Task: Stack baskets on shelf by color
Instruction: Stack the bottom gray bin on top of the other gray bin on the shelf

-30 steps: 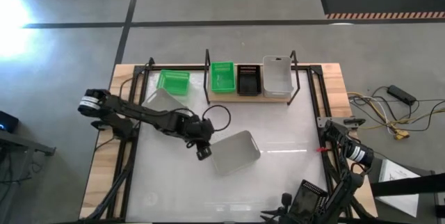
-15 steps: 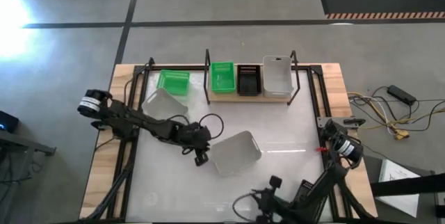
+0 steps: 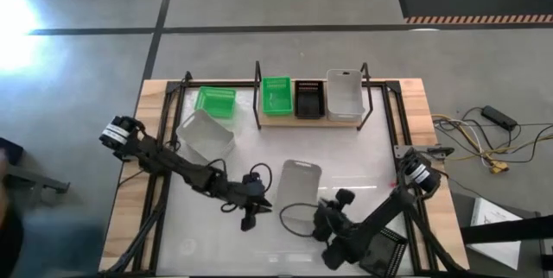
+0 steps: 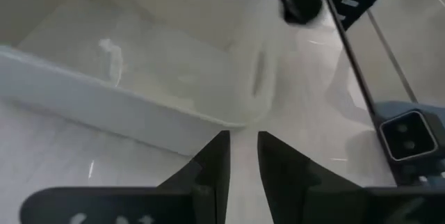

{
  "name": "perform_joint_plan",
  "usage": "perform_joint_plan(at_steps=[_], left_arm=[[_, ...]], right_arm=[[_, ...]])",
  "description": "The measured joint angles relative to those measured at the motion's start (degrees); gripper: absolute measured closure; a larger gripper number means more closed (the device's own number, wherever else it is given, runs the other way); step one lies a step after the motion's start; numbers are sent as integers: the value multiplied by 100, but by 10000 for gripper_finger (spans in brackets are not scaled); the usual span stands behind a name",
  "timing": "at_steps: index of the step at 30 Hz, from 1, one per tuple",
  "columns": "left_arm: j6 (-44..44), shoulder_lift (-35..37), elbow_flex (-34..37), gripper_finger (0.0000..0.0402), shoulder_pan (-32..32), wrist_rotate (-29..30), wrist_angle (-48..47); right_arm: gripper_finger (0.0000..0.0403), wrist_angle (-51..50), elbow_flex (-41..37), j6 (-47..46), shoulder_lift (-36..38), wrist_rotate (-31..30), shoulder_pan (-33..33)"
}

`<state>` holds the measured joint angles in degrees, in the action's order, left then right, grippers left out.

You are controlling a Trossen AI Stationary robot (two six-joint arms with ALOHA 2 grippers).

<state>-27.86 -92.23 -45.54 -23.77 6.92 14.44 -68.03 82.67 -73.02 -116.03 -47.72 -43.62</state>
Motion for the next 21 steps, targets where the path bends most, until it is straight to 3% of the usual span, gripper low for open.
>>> perform_joint_plan(at_steps=[4, 10, 14, 21], left_arm=[[15, 0, -52, 343, -275, 375, 13], [-21, 2, -22, 343, -607, 1043, -50], [-28, -31, 9, 343, -877, 1675, -43], [-473, -294, 15, 343, -1303, 3036, 40]], right_arm=[[349, -1094, -48, -611, 328, 19, -67], [349, -989, -49, -149, 1047, 117, -258], [349, -226, -6, 7, 1368, 515, -251], [348, 2788, 3, 2729, 1427, 657, -95]])
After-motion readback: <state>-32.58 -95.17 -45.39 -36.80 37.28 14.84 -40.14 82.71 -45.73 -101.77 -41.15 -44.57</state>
